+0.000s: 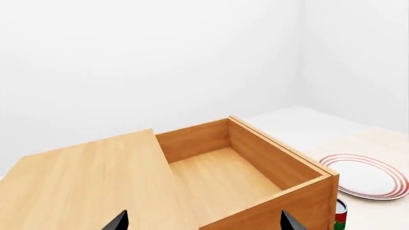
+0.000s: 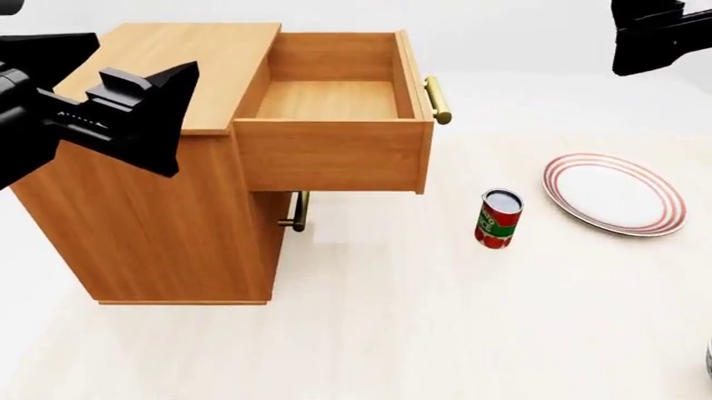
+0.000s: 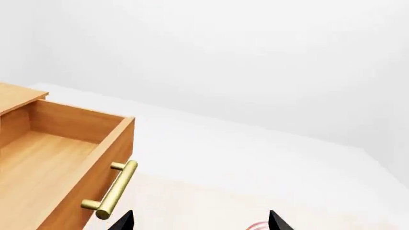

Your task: Put the bowl in the top drawer of the cabinet.

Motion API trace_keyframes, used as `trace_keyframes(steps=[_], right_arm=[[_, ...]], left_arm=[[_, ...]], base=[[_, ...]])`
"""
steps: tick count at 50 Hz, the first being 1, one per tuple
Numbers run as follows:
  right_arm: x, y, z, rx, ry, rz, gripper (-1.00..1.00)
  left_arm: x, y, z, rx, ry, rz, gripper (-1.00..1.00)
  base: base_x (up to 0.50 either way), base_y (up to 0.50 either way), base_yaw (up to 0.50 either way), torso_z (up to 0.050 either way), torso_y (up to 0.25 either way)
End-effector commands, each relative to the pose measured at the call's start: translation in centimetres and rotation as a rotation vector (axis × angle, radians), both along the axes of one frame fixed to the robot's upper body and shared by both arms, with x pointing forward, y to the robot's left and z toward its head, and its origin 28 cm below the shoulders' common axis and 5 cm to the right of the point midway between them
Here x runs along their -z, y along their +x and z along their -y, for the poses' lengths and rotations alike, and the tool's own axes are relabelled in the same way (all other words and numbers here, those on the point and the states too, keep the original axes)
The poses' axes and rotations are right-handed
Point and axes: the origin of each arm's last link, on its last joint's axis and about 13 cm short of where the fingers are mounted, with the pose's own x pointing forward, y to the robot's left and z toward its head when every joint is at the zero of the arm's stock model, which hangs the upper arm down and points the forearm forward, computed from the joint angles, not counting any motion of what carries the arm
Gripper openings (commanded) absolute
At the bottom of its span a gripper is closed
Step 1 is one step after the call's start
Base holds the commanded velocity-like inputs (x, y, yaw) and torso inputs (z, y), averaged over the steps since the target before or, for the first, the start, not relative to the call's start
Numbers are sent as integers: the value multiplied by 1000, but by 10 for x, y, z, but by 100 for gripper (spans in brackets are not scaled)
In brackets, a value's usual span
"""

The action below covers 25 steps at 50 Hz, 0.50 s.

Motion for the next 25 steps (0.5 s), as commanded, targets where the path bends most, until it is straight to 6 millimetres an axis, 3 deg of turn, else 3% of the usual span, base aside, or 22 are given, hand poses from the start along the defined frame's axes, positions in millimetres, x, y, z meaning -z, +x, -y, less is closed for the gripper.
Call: trace_keyframes(steps=[1,7,17,25], right_arm=[[-13,-29,30,109,-31,-125,100],[-18,-47,44,150,-64,-260,100],[-14,-60,60,153,-114,-459,100],[10,-58,71,189,-142,-588,100]], left_arm=[[-1,3,0,5,-5,1,100],[-1,6,0,14,-8,4,100],[-4,5,0,13,-15,13,100],[-5,7,0,15,-20,21,100]], base=[[0,0,0,0,0],[0,0,0,0,0],[0,0,0,0,0],[0,0,0,0,0]])
